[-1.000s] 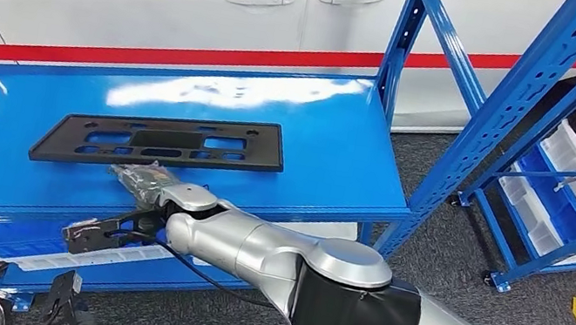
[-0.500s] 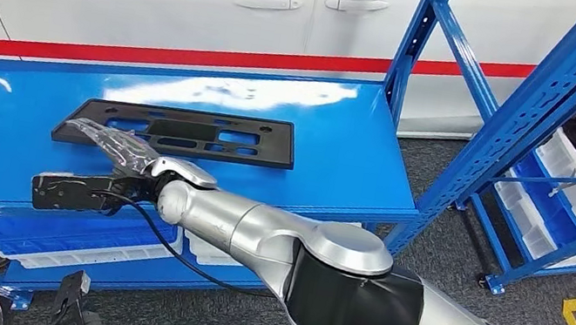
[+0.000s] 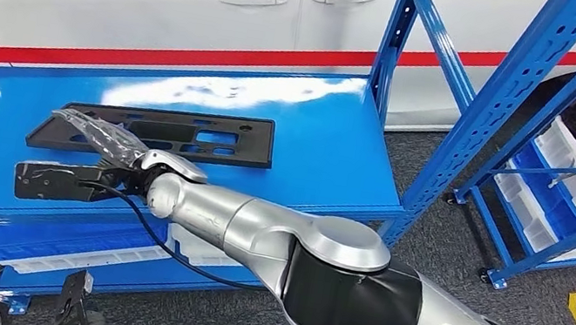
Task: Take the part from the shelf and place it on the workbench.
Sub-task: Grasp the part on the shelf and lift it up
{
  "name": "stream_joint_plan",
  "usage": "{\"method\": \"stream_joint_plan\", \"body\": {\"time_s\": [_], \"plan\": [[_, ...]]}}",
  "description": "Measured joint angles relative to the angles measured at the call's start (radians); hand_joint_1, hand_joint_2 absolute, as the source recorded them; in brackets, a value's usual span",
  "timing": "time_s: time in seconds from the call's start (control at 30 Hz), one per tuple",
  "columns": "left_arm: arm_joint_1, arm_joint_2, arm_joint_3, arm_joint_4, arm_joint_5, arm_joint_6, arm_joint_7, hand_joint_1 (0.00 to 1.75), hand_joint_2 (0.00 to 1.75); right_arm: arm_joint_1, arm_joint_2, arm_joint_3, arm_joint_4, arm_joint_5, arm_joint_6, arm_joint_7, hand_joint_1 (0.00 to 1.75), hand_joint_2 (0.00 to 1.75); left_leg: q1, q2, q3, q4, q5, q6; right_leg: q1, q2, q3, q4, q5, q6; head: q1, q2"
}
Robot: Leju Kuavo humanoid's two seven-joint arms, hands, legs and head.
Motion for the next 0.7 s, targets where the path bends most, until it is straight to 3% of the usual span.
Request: {"method": "stream_joint_plan", "body": {"time_s": [0.07,0.1,0.17,0.23,0.3,0.37,0.43,0.47,0.57,0.63,0.7], "plan": [[-0.001,-0.002,0.0,0.0,0.001,0.008,-0.001,0.0,0.0,-0.001,0.0,0.001,0.0,0.003,-0.017,-0.005,0.0,0.0,-0.005,-0.001,0.064,-0.128,0.045,0.009,0.002,0.001,-0.001,-0.001,0.001,0.002,0.0,0.0],[-0.001,-0.004,0.0,0.0,0.002,0.012,-0.001,0.0,0.0,-0.001,0.001,0.001,0.0,0.005,-0.025,-0.007,0.0,0.0,-0.009,-0.002,0.081,-0.162,0.051,0.013,0.002,0.001,-0.002,-0.003,0.002,0.005,0.0,0.0],[0.0,-0.007,0.0,0.0,0.003,0.015,0.0,0.0,0.0,0.0,0.001,0.004,0.0,0.006,-0.035,-0.009,0.0,0.0,-0.014,-0.003,0.086,-0.179,0.05,0.017,0.003,0.001,-0.004,-0.007,0.006,0.013,0.0,0.0],[0.0,-0.01,0.0,0.0,0.004,0.015,0.0,0.0,0.0,0.001,0.0,0.007,0.0,0.005,-0.04,-0.01,0.0,0.0,-0.008,0.0,0.092,-0.193,0.057,0.027,0.003,0.0,-0.007,-0.001,-0.003,0.022,0.0,0.0],[-0.001,-0.014,-0.001,0.001,0.007,0.014,0.0,0.0,0.0,0.0,0.0,0.007,0.0,0.002,-0.044,-0.011,0.0,0.0,-0.004,0.002,0.1,-0.208,0.066,0.038,0.005,-0.002,-0.036,0.067,-0.047,0.027,0.001,0.0],[-0.001,-0.017,-0.004,0.001,0.011,0.012,0.0,0.0,0.0,0.002,-0.001,0.009,0.001,0.002,-0.047,-0.012,0.0,0.0,-0.006,0.002,0.101,-0.209,0.067,0.042,0.005,-0.003,-0.094,0.197,-0.106,0.031,0.001,0.0],[0.0,-0.017,-0.008,0.001,0.015,0.01,0.001,0.0,0.0,0.007,-0.002,0.011,0.003,0.002,-0.047,-0.012,0.0,0.0,-0.005,0.002,0.099,-0.205,0.065,0.043,0.002,-0.004,-0.131,0.273,-0.121,0.037,0.001,0.0],[0.001,-0.018,-0.009,0.001,0.015,0.01,0.001,0.0,0.0,0.008,-0.003,0.013,0.004,0.002,-0.047,-0.012,0.0,0.0,-0.004,0.002,0.098,-0.201,0.062,0.042,-0.001,-0.004,-0.125,0.259,-0.103,0.04,0.001,0.0],[-0.001,-0.019,-0.01,0.001,0.017,0.005,0.003,0.0,0.0,0.007,-0.004,0.015,0.006,0.002,-0.044,-0.012,0.0,0.0,-0.002,-0.001,0.092,-0.174,0.045,0.029,-0.01,-0.007,-0.036,0.08,-0.023,0.045,0.001,0.0],[-0.002,-0.019,-0.01,0.002,0.019,0.003,0.006,0.0,0.0,0.007,-0.003,0.016,0.007,0.002,-0.04,-0.012,0.0,0.0,-0.004,-0.002,0.082,-0.16,0.037,0.018,-0.008,-0.005,-0.007,0.022,-0.019,0.038,0.001,0.0],[-0.003,-0.019,-0.01,0.004,0.02,0.001,0.01,0.0,0.0,0.008,-0.003,0.018,0.01,0.001,-0.036,-0.012,0.0,0.0,-0.003,-0.001,0.078,-0.158,0.036,0.012,-0.005,-0.003,-0.008,0.02,-0.019,0.024,0.0,0.0]]}}
